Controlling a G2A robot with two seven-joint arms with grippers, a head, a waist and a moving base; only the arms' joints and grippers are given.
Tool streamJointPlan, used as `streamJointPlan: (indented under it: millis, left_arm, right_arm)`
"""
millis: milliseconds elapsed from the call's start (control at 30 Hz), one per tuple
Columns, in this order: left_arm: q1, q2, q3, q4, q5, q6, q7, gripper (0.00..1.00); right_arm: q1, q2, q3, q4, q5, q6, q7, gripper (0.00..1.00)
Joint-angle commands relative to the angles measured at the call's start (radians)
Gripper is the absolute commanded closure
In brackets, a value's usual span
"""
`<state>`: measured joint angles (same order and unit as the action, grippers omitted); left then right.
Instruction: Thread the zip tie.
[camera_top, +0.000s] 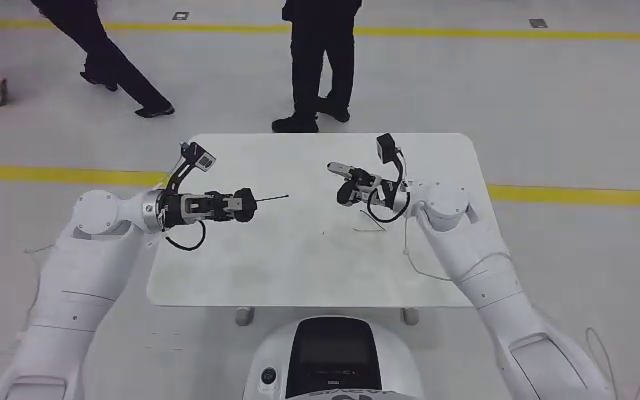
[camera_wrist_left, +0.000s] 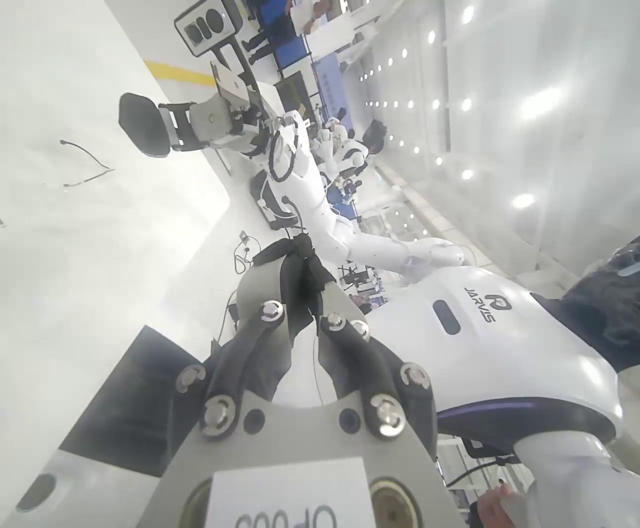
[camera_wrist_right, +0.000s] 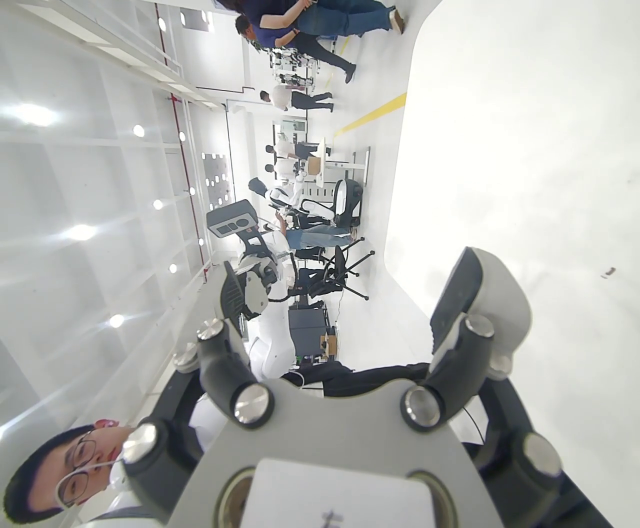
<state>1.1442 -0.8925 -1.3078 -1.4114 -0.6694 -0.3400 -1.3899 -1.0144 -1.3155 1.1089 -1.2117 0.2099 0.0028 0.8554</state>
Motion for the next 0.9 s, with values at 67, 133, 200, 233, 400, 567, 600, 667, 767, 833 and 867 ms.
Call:
streamJointPlan:
  millis: [67, 133, 200, 233, 400, 567, 600, 667, 767, 833, 867]
  left_arm:
    - [0.0, 0.0, 0.0, 0.0, 0.0, 0.0, 0.0, 1.0]
    - [0.009, 0.0, 0.007, 0.016, 0.027, 0.018, 0.034, 1.0]
    - [0.01, -0.002, 0.015, 0.039, -0.018, 0.037, 0.025, 1.0]
    - [0.008, -0.004, 0.023, 0.063, -0.054, 0.043, 0.0, 1.0]
    - [-0.014, -0.007, 0.092, 0.112, -0.137, 0.012, 0.0, 1.0]
    - [-0.045, -0.002, 0.17, 0.158, -0.203, 0.0, 0.0, 1.0]
    - [-0.052, -0.001, 0.183, 0.164, -0.212, 0.0, 0.0, 1.0]
    - [-0.065, 0.0, 0.206, 0.178, -0.238, 0.0, 0.0, 1.0]
    - [-0.077, 0.0, 0.237, 0.186, -0.28, 0.0, 0.0, 1.0]
    - [-0.091, 0.002, 0.251, 0.186, -0.255, 0.0, 0.0, 1.0]
    - [-0.091, 0.002, 0.251, 0.186, -0.255, 0.0, 0.0, 1.0]
  right_arm:
    - [0.0, 0.0, 0.0, 0.0, 0.0, 0.0, 0.0, 0.0]
    - [0.0, 0.0, 0.0, 0.0, 0.0, 0.0, 0.0, 0.0]
    - [0.0, 0.0, 0.0, 0.0, 0.0, 0.0, 0.0, 0.0]
    - [0.0, 0.0, 0.0, 0.0, 0.0, 0.0, 0.0, 0.0]
    - [-0.012, 0.0, 0.002, 0.009, 0.073, -0.064, 0.083, 0.0]
    - [0.013, -0.004, -0.014, 0.084, 0.154, -0.139, 0.206, 0.0]
    - [0.018, -0.006, -0.02, 0.096, 0.168, -0.15, 0.226, 0.0]
    - [0.033, -0.011, -0.033, 0.126, 0.195, -0.176, 0.259, 0.0]
    - [0.05, -0.018, -0.053, 0.157, 0.233, -0.202, 0.304, 0.0]
    - [0.055, -0.02, -0.057, 0.165, 0.241, -0.205, 0.309, 0.0]
    - [0.055, -0.02, -0.057, 0.165, 0.241, -0.205, 0.309, 0.0]
